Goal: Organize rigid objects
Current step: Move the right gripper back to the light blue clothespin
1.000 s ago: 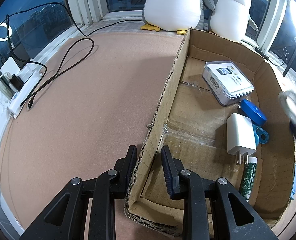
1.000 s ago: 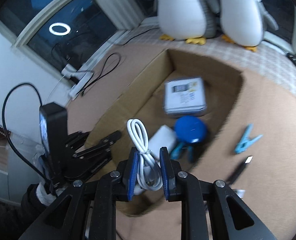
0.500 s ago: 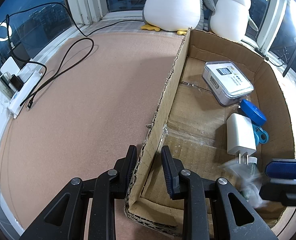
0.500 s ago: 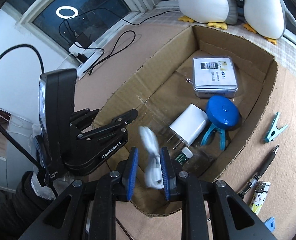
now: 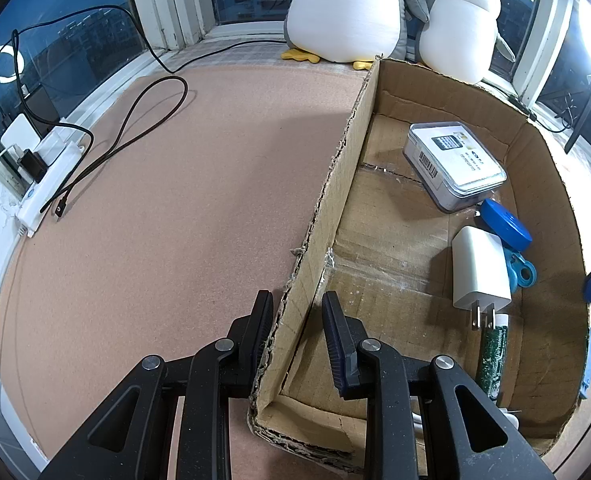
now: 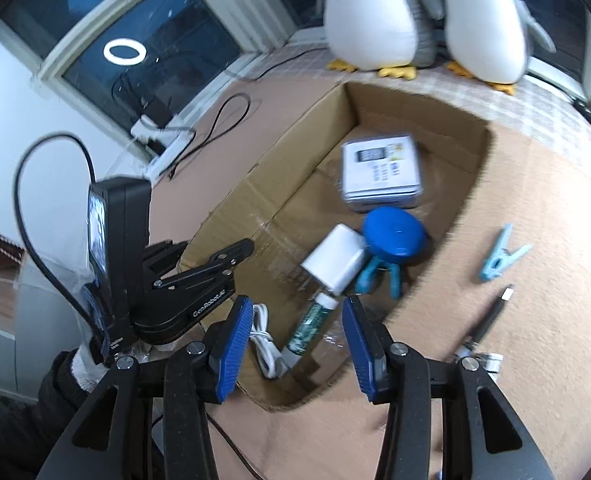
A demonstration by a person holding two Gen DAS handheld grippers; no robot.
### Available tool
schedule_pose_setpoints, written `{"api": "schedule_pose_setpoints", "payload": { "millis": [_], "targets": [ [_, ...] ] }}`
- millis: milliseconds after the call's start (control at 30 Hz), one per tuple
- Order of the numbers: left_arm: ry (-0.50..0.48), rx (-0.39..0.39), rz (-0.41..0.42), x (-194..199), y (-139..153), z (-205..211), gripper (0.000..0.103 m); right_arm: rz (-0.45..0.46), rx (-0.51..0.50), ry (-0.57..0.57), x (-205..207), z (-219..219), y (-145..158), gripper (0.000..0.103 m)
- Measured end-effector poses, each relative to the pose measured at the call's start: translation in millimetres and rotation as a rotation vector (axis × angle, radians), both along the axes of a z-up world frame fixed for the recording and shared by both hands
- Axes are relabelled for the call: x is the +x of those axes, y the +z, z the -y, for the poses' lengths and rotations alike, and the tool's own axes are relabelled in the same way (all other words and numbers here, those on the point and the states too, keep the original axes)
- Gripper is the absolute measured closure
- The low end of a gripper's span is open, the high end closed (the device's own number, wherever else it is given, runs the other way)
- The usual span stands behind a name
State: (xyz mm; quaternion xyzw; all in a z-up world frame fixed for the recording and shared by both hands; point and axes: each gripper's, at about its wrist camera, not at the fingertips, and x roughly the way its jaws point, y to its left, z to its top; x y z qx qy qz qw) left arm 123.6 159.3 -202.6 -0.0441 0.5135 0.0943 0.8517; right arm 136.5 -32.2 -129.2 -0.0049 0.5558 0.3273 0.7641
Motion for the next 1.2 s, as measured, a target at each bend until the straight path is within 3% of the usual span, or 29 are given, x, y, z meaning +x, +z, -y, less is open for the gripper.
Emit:
{"api": "schedule_pose_setpoints", "payload": {
  "millis": [300, 533, 833, 1200],
  "targets": [
    [0.000, -0.001, 0.001, -0.3, -0.2, -0.2, 0.075, 0.020, 0.008, -0.240, 26.4, 64.8, 10.5, 0.060],
    [0.002, -0.008, 0.003, 0.3, -0.2, -0.4, 0.075, -0.058, -0.037, -0.382, 54.6, 93.0, -10.1, 0.060],
    [0.002, -0.015, 0.004, 0.1, -0.7, -1.1, 0.075, -0.103, -0.116, -0.430, 83.9, 93.9, -40.5, 0.060],
    [-0.001, -0.021, 0.006, 0.2, -1.3, -2.5, 0.075, -0.094, -0.209, -0.420, 103.3, 78.0, -58.6, 0.060]
  ]
}}
